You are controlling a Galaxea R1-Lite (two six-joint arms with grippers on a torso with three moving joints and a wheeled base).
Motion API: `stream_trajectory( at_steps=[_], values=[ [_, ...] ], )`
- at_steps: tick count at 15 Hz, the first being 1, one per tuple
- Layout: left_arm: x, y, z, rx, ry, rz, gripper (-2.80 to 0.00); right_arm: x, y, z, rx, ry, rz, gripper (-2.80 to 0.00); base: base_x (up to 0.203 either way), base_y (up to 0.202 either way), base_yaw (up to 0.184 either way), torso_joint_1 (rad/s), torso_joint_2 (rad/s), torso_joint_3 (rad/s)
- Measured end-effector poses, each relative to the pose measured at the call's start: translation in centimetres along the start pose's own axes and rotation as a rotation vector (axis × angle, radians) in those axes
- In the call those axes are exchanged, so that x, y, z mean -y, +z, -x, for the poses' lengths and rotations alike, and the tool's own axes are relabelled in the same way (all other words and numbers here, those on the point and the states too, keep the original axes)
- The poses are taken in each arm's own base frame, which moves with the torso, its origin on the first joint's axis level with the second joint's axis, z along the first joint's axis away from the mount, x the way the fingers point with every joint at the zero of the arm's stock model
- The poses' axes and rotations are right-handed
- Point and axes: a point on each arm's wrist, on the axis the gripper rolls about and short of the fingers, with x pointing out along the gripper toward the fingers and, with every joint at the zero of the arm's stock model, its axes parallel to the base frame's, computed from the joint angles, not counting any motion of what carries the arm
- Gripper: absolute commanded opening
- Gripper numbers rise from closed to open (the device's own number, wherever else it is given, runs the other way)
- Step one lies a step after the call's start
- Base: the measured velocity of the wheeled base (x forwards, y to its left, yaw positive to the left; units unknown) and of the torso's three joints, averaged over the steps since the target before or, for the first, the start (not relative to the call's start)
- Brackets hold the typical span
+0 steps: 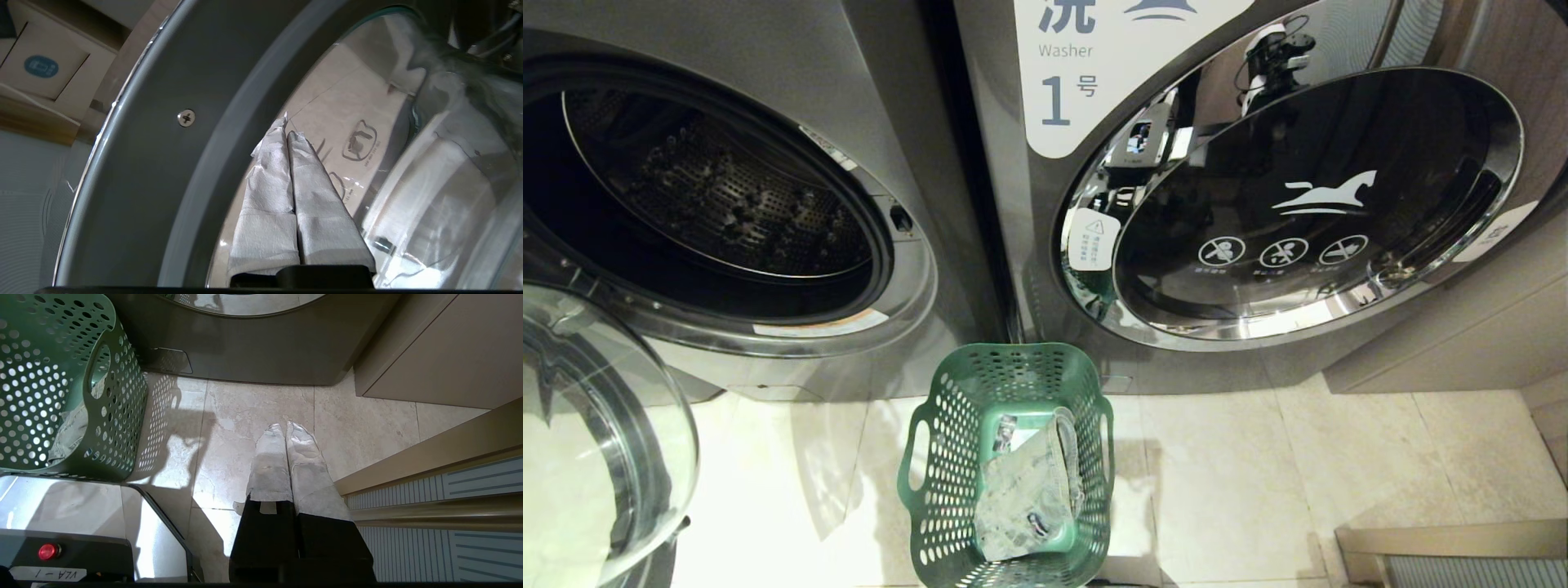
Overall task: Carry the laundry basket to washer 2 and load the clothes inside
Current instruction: Open the lid of the washing machine
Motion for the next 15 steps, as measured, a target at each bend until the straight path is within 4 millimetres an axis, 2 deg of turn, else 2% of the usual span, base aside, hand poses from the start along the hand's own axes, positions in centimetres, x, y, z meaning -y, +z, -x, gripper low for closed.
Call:
stream_trajectory(
  at_steps=[4, 8, 15],
  values=[
    [-0.1, -0.1, -1.2, -0.02, 0.05, 0.034, -2.8, 0.0, 0.0, 0.0, 0.0, 0.0, 0.0, -2.8, 0.0, 0.0, 0.0, 0.0, 0.0, 0.0],
    [-0.6, 0.9, -2.6, 0.028, 0.108, 0.087, -2.8, 0.0, 0.0, 0.0, 0.0, 0.001, 0.0, -2.8, 0.0, 0.0, 0.0, 0.0, 0.0, 0.0],
    [-1.7, 1.2, -8.1, 0.007, 0.242, 0.12, -2.8, 0.0, 0.0, 0.0, 0.0, 0.0, 0.0, -2.8, 0.0, 0.0, 0.0, 0.0, 0.0, 0.0]
  ],
)
